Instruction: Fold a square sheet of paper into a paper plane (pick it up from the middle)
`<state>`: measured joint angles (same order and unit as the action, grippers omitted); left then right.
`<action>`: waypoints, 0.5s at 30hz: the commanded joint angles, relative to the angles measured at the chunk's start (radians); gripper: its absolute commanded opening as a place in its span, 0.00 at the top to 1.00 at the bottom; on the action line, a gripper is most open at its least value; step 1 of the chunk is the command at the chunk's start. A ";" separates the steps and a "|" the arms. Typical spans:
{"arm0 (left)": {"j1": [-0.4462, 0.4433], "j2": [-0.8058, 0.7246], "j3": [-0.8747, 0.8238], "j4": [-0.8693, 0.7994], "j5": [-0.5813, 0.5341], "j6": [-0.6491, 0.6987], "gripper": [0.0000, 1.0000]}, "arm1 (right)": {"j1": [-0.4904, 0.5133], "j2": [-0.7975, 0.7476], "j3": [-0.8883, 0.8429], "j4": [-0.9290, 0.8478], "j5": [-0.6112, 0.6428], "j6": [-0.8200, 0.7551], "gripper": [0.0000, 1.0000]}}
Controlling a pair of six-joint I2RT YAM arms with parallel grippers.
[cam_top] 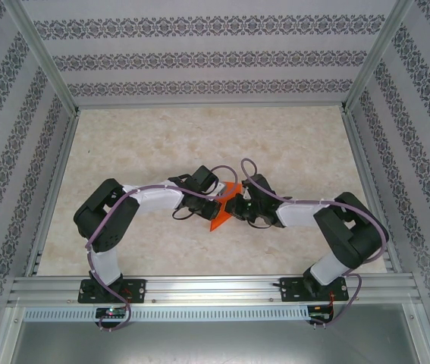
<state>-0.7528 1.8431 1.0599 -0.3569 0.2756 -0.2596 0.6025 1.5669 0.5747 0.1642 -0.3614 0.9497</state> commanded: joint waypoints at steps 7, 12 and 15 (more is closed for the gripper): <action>0.028 0.037 0.021 -0.012 0.037 -0.074 0.96 | 0.049 -0.040 -0.063 0.103 0.036 0.077 0.89; 0.031 0.035 0.020 -0.022 0.041 -0.068 0.96 | 0.078 0.005 -0.061 0.166 0.046 0.110 0.89; 0.031 0.035 0.016 -0.021 0.044 -0.068 0.96 | 0.086 0.043 -0.052 0.151 0.054 0.108 0.89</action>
<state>-0.7338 1.8545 1.0683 -0.3576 0.3172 -0.3161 0.6746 1.5787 0.5213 0.2771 -0.3378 1.0386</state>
